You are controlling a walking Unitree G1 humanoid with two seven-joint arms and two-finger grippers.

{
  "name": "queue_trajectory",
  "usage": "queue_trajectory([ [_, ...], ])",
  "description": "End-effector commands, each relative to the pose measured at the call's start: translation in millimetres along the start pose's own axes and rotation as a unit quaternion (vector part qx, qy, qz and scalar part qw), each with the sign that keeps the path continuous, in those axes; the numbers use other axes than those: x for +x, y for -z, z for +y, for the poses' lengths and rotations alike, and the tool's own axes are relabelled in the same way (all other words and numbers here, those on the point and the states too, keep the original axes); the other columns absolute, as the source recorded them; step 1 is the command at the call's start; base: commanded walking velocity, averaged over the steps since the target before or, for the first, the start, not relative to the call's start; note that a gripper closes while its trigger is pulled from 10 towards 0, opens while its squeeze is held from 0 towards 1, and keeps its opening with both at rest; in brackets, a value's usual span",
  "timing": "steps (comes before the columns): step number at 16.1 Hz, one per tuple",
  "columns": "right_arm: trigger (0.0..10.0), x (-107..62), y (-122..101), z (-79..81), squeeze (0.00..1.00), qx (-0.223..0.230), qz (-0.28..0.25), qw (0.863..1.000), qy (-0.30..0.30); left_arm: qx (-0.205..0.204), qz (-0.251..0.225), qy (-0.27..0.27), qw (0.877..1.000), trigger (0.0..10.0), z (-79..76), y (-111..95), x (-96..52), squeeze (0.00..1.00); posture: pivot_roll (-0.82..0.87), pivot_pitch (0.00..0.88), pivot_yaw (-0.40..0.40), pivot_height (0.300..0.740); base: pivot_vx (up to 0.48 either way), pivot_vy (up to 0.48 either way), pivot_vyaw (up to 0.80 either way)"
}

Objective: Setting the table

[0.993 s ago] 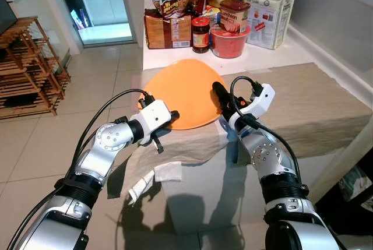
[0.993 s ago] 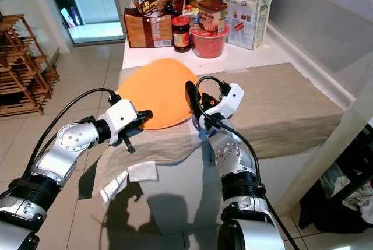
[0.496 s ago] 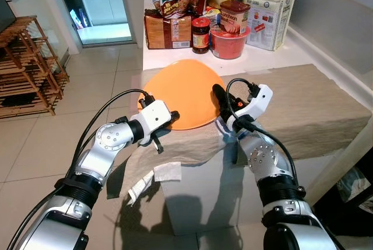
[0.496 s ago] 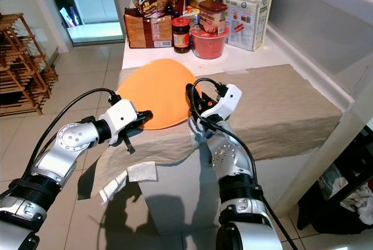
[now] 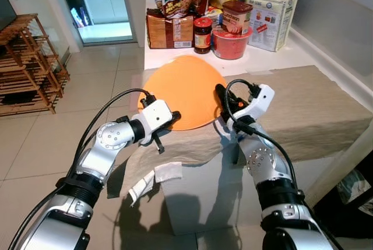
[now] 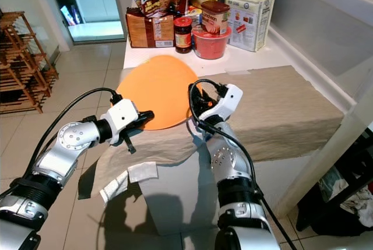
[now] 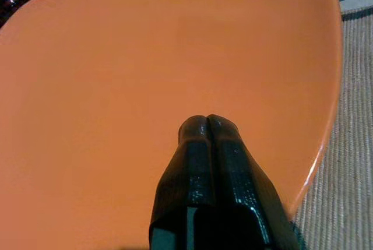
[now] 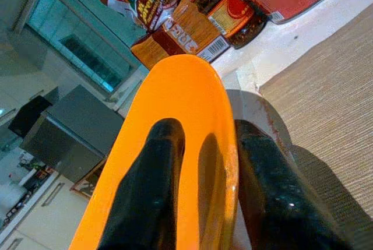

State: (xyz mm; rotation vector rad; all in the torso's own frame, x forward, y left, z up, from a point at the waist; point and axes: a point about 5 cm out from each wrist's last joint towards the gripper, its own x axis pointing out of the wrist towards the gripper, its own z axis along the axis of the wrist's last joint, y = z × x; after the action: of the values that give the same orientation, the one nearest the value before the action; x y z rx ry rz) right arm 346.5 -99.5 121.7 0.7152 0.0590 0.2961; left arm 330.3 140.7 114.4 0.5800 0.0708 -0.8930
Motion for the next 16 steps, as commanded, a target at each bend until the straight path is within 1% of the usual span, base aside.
queue_trajectory([
  [1, 0.0, -6.8, 8.8, -10.5, 0.0, -0.003, 0.018, 0.999, 0.031, -0.056, 0.106, 0.056, 0.991, 10.0, -32.0, 47.0, -8.4, 0.0, 0.08, 0.021, 0.031, 0.74, 0.0, 0.0, 0.0],
  [3, 0.0, -8.8, 1.0, -11.8, 0.0, -0.024, 0.003, 0.999, 0.034, -0.056, 0.09, 0.051, 0.993, 10.0, -30.7, 41.9, -6.9, 0.0, 0.08, 0.024, 0.029, 0.74, 0.0, 0.0, 0.0],
  [4, 0.0, -11.2, -3.0, -15.9, 0.0, -0.039, -0.006, 0.998, 0.044, -0.047, 0.073, 0.041, 0.995, 10.0, -26.7, 35.1, -5.2, 0.0, 0.08, 0.026, 0.028, 0.74, 0.0, 0.0, 0.0],
  [5, 0.0, -15.2, -4.7, -20.8, 0.0, -0.053, -0.009, 0.997, 0.051, -0.026, 0.04, 0.004, 0.999, 10.0, -11.1, 17.0, -1.0, 0.0, 0.08, 0.027, 0.026, 0.74, 0.0, 0.0, 0.0],
  [6, 0.0, -17.3, -4.0, -23.3, 0.0, -0.057, -0.008, 0.997, 0.056, -0.02, 0.015, -0.024, 0.999, 10.0, -0.3, 4.5, 1.3, 0.0, 0.08, 0.028, 0.026, 0.74, 0.0, 0.0, 0.0],
  [7, 0.0, -17.3, -4.0, -23.3, 0.0, -0.057, -0.008, 0.997, 0.056, -0.02, 0.015, -0.024, 0.999, 10.0, -0.3, 4.5, 1.3, 0.0, 0.08, 0.028, 0.026, 0.74, 0.0, 0.0, 0.0],
  [8, 0.0, -18.7, -2.6, -24.6, 0.0, -0.062, -0.006, 0.996, 0.059, -0.025, -0.002, -0.043, 0.999, 10.0, 7.7, -4.2, 2.7, 0.0, 0.08, 0.027, 0.026, 0.74, 0.0, 0.0, 0.0],
  [9, 0.0, -21.1, -0.5, -24.9, 0.0, -0.07, -0.004, 0.996, 0.058, -0.031, -0.035, -0.073, 0.996, 10.0, 19.3, -20.0, 4.8, 0.0, 0.08, 0.027, 0.026, 0.74, 0.0, 0.0, 0.0],
  [10, 0.0, -23.1, 0.2, -25.3, 0.0, -0.076, -0.004, 0.995, 0.058, -0.03, -0.053, -0.085, 0.995, 10.0, 25.0, -29.5, 5.7, 0.0, 0.08, 0.028, 0.027, 0.74, 0.0, 0.0, 0.0],
  [12, 0.0, -25.6, -1.3, -26.2, 0.0, -0.078, -0.009, 0.995, 0.062, -0.024, -0.062, -0.092, 0.994, 10.0, 27.1, -35.0, 5.4, 0.0, 0.08, 0.029, 0.03, 0.74, 0.0, 0.0, 0.0],
  [13, 0.0, -27.4, -3.9, -28.0, 0.0, -0.082, -0.015, 0.994, 0.068, -0.012, -0.071, -0.101, 0.992, 10.0, 32.3, -43.1, 3.9, 0.0, 0.08, 0.029, 0.03, 0.74, 0.0, 0.0, 0.0],
  [15, 0.0, -28.4, -6.4, -27.8, 0.0, -0.09, -0.022, 0.993, 0.067, -0.007, -0.082, -0.113, 0.99, 10.0, 39.1, -51.3, 1.8, 0.0, 0.08, 0.029, 0.029, 0.74, 0.0, 0.0, 0.0],
  [16, 0.0, -29.1, -10.6, -26.5, 0.0, -0.108, -0.034, 0.991, 0.066, -0.013, -0.093, -0.13, 0.987, 10.0, 46.6, -58.0, -1.2, 0.0, 0.08, 0.028, 0.03, 0.74, 0.0, 0.0, 0.0],
])
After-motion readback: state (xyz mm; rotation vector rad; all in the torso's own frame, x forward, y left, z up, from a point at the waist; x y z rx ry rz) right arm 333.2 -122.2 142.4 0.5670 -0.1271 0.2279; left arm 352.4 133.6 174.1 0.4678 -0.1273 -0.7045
